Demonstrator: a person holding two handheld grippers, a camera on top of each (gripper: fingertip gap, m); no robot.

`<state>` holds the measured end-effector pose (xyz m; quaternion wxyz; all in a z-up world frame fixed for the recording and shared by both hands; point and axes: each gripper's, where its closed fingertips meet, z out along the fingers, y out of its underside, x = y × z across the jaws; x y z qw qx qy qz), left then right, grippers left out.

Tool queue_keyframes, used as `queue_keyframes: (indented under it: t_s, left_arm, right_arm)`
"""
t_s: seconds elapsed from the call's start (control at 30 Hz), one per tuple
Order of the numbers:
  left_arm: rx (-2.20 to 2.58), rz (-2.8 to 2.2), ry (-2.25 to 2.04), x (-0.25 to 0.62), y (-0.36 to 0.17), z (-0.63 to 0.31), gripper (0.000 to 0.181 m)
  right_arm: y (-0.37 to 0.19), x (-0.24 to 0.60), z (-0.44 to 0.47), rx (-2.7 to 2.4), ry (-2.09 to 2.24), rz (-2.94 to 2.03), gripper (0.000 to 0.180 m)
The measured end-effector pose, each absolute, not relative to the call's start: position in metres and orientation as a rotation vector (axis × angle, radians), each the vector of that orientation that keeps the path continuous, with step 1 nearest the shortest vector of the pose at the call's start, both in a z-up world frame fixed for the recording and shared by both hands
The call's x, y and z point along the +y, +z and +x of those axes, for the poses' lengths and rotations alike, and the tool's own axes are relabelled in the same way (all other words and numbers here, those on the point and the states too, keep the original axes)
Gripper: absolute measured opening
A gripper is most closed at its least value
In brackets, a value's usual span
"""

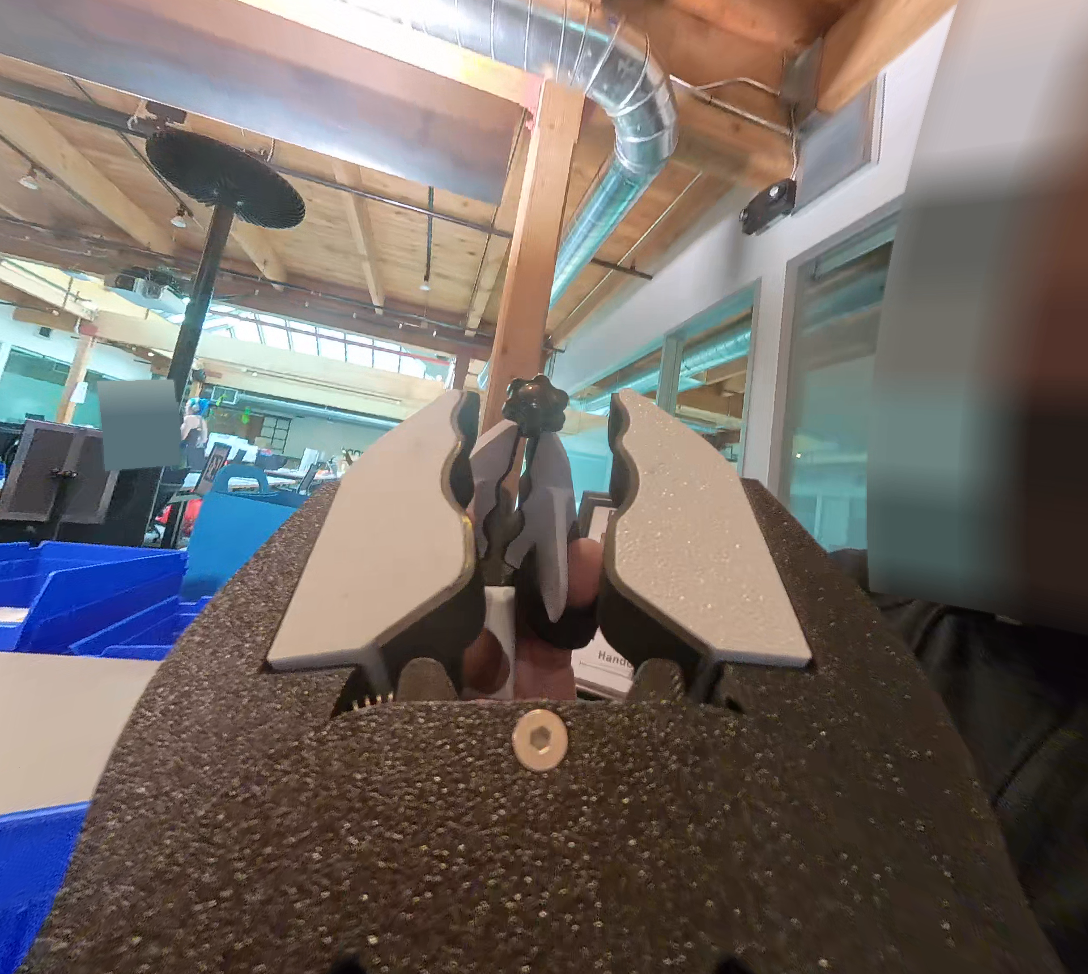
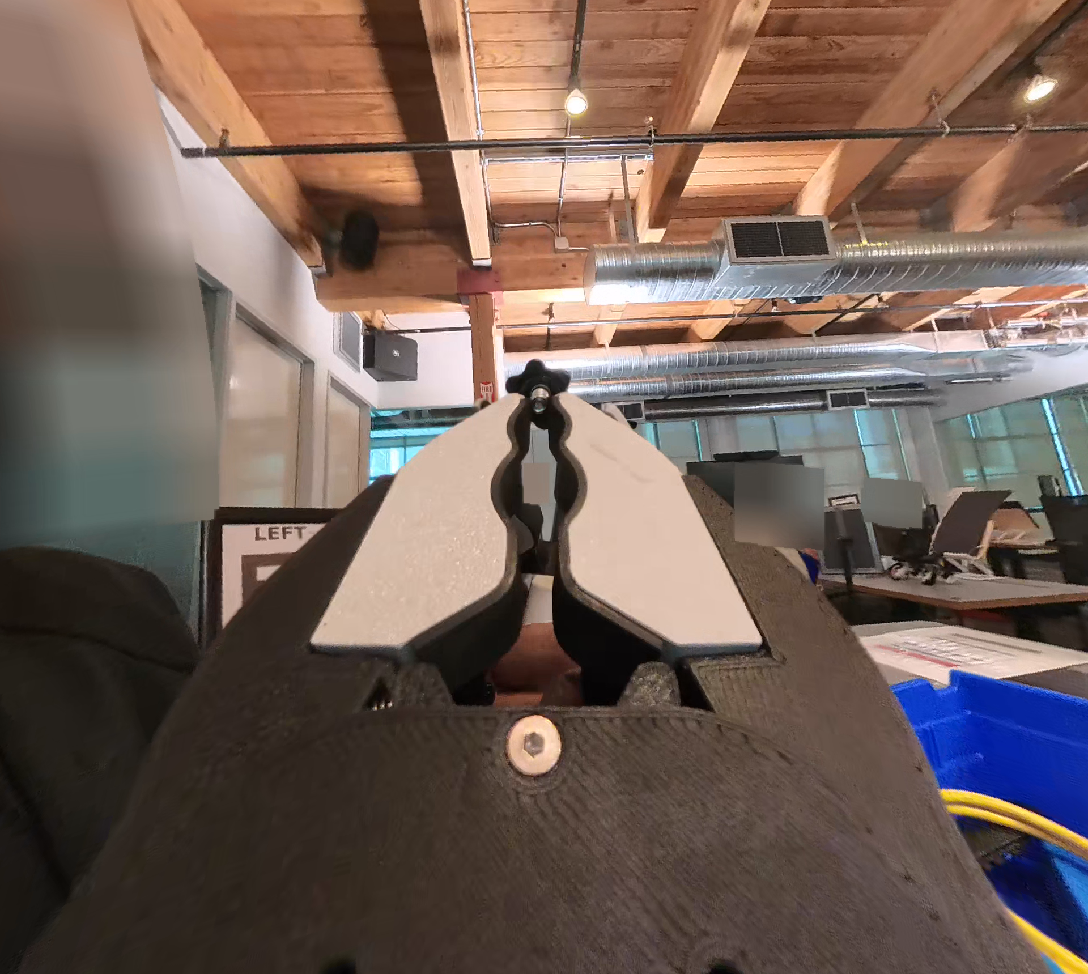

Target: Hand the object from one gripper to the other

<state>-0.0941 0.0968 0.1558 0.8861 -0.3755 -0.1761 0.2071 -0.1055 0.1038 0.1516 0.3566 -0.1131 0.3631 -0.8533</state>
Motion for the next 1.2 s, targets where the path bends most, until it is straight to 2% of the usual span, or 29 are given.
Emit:
queue_keyframes:
  t_s: [0.17,0.37,0.53,0.67,0.83,1.0,1.2]
  left_arm:
    - [-0.429,-0.859,0.497,0.109,0.144,-0.11,0.042]
    - [-0.441,-0.852,0.606,0.107,0.147,-0.107,0.023]
    - [-0.511,-0.888,0.757,0.097,0.146,-0.11,0.022]
    - [-0.564,-1.062,1.067,0.079,0.145,-0.106,0.022]
    - [-0.522,-1.418,1.6,0.067,0.137,-0.098,0.022]
    - [-0.374,-1.632,1.898,0.072,0.121,-0.102,0.023]
    - [-0.229,-1.626,1.955,0.082,0.113,-0.107,0.022]
  right_arm:
    - [0.147,0.1,-0.104,0.933,-2.184,-0.274,0.005]
    - [0.142,0.095,-0.099,0.991,-2.211,-0.282,0.005]
    - [0.133,0.085,-0.1,1.179,-2.312,-0.34,0.007]
    - [0.126,0.081,-0.111,1.486,-2.583,-0.583,0.02]
    - [0.116,0.084,-0.122,1.837,-2.813,-1.013,0.025]
    - [0.123,0.091,-0.112,1.845,-2.613,-0.861,0.025]
    - [0.11,0.087,-0.099,1.948,-2.25,-0.69,0.023]
